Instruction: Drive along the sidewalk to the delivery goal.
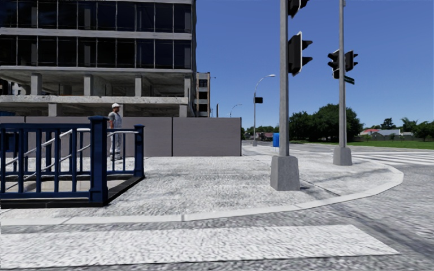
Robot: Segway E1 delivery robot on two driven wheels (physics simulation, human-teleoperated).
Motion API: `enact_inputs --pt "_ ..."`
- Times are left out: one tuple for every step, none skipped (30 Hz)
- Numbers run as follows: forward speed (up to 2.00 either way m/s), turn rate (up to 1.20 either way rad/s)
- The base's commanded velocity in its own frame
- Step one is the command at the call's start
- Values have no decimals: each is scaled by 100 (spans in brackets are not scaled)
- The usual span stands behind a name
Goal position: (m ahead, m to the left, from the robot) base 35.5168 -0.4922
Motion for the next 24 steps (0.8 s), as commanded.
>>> enact_inputs --pt "135 0" --pt "135 0" --pt "135 0" --pt "135 0" --pt "135 0" --pt "135 0" --pt "135 0" --pt "135 0" --pt "135 0" --pt "135 0" --pt "135 0" --pt "135 0" --pt "135 0" --pt "135 0" --pt "135 0" --pt "135 0" --pt "135 0" --pt "135 0" --pt "135 0" --pt "135 0" --pt "135 0" --pt "135 0" --pt "135 0" --pt "135 0"
